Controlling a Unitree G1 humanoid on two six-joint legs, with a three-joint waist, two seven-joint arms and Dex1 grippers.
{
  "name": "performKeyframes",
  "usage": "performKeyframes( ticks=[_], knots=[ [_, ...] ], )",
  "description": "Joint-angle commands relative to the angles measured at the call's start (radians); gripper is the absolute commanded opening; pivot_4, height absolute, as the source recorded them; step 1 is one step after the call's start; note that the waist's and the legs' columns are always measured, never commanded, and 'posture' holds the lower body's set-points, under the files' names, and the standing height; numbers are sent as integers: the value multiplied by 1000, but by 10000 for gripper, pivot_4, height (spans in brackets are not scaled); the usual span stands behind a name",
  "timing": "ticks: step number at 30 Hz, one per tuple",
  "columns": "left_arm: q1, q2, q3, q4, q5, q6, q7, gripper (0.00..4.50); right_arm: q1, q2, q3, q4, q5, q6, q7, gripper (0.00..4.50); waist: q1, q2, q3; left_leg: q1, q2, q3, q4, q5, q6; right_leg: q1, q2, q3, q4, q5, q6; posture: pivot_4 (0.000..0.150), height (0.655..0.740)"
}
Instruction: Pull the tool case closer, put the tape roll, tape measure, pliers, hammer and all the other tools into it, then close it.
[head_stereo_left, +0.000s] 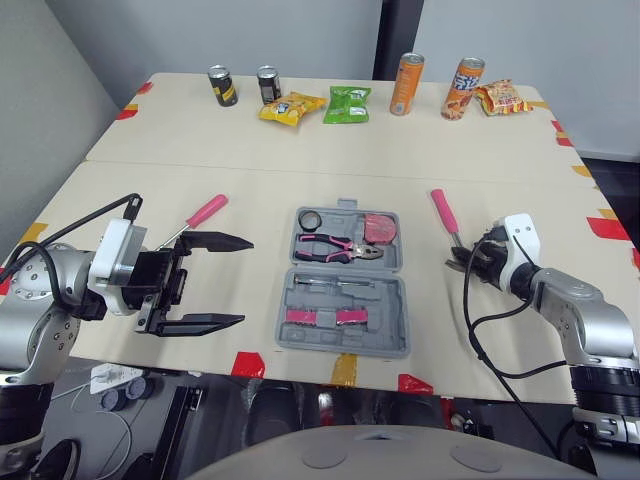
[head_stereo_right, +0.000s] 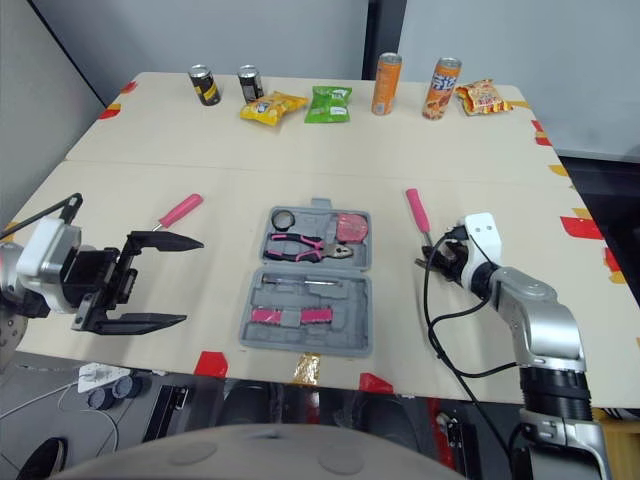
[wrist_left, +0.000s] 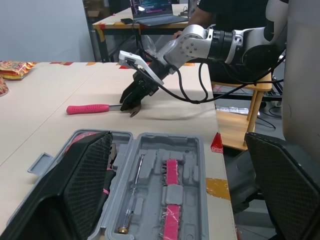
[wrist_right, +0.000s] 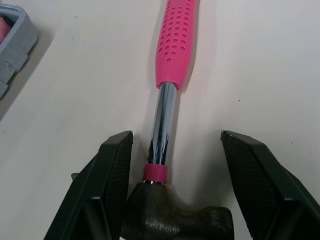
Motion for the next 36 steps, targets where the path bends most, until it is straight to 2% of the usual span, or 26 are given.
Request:
performKeyframes(
  ticks=[1,5,7,12,16,25,32,36],
  knots=[
    [-17,-4,6,-21,-8,-4,2,45000,14,3,14,-4,8,22,-19,18125,2,0,0,0,0,0,0,0,0,0,0,0,0,0,0,1500,7400],
    [-22,-8,6,-18,-8,-3,2,45000,22,13,7,0,18,22,-33,3926,2,-1,-1,0,0,0,0,0,0,0,0,0,-1,0,0,1500,7400],
    [-24,-10,6,-15,-7,-1,3,45000,22,14,7,1,20,17,-36,170,2,-2,-2,0,0,0,-1,0,0,0,0,0,-1,0,0,1500,7400],
    [-28,-15,7,-9,-8,1,5,45000,21,3,-5,-6,29,-3,-34,170,1,-2,-2,0,0,0,-1,0,0,0,0,0,-1,0,0,1500,7400],
    [-25,-17,12,-5,-9,1,7,45000,33,-56,-20,-32,58,-39,44,170,5,-2,-2,0,0,0,-1,0,0,0,0,0,-2,0,0,1500,7400],
    [-42,-7,11,28,-9,7,-16,45000,46,-289,-13,-83,142,-168,372,170,3,-1,-1,0,0,0,-3,0,0,0,0,0,-4,0,0,1500,7400],
    [-60,21,16,89,8,6,-68,45000,-25,-493,100,-170,138,-289,651,170,-1,-1,-1,0,0,1,-2,0,1,0,0,1,-3,0,0,1500,7400],
    [-34,79,4,135,34,-43,-97,45000,-164,-572,244,-253,106,-230,717,170,-3,-1,-1,0,0,1,-2,0,1,0,1,1,-3,0,0,1500,7400]
  ],
)
